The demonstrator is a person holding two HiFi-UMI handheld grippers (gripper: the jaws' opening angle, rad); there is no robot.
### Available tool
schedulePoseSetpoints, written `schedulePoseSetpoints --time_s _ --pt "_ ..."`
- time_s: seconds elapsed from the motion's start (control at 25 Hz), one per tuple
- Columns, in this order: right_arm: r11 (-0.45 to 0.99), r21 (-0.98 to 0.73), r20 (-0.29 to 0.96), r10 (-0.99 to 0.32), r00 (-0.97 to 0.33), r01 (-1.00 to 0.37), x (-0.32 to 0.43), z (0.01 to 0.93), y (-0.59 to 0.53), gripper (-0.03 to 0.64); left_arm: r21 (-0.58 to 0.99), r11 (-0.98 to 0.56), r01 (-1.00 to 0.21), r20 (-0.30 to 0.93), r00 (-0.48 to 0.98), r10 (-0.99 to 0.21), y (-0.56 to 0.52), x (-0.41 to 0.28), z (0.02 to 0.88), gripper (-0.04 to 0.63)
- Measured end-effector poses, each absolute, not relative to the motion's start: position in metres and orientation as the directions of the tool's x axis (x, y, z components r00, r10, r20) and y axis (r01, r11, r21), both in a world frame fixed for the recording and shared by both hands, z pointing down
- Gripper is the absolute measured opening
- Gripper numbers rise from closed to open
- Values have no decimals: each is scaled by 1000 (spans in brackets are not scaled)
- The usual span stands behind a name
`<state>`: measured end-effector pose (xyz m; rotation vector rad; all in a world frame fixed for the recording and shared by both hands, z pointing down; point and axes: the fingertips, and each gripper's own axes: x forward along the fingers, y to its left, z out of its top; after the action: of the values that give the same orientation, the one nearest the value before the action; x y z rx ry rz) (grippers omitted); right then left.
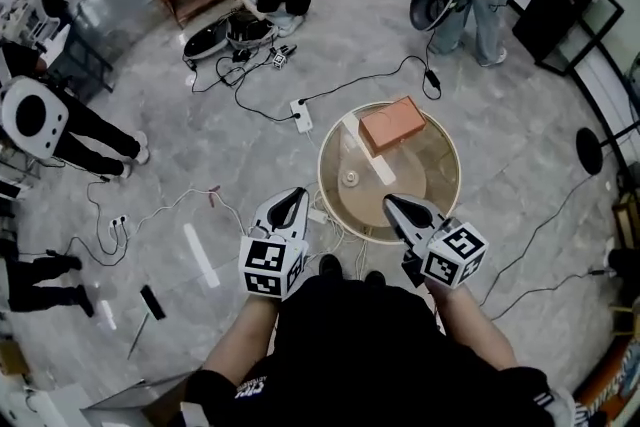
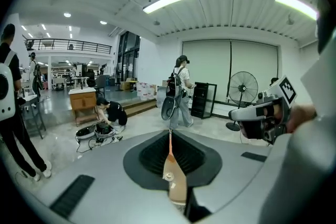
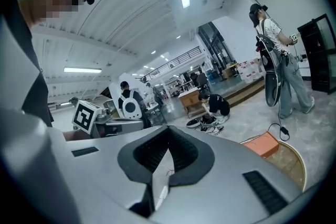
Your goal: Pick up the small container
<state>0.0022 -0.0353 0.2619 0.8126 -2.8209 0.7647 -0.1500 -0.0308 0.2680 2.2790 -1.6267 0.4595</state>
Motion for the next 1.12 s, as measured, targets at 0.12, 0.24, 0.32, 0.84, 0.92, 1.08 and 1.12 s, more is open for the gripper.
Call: schedulePoseSetpoints --time_s 0.12,0.24,0.32,0.84,0.92,1.08,1.12 --pt "711 -442 262 -481 -837 -547 -18 267 -49 14 67 -338 -939 426 333 -841 -50 -169 272 28" --pt "710 -442 257 -485 -836 -548 -32 272 -60 14 70 -373 -925 425 366 -828 -69 -179 276 28" --pt "703 -443 261 -492 -830 -556 -37 278 -66 14 75 -384 -920 429 377 -821 -79 -184 281 28" --pt "680 -491 337 -428 -839 -544 -22 314 -116 14 137 -327 -935 496 350 -795 -122 -165 309 28" --pt "684 -499 349 -402 -846 -531 -24 324 -124 14 144 -321 -936 510 348 -787 -129 -157 318 28" --pt "692 -506 374 -363 -854 -515 -25 353 -132 14 175 -314 -933 529 358 -769 -137 -142 347 28" --pt "688 -512 377 -358 -854 -514 -26 359 -132 14 179 -316 -932 539 361 -761 -138 -140 356 28"
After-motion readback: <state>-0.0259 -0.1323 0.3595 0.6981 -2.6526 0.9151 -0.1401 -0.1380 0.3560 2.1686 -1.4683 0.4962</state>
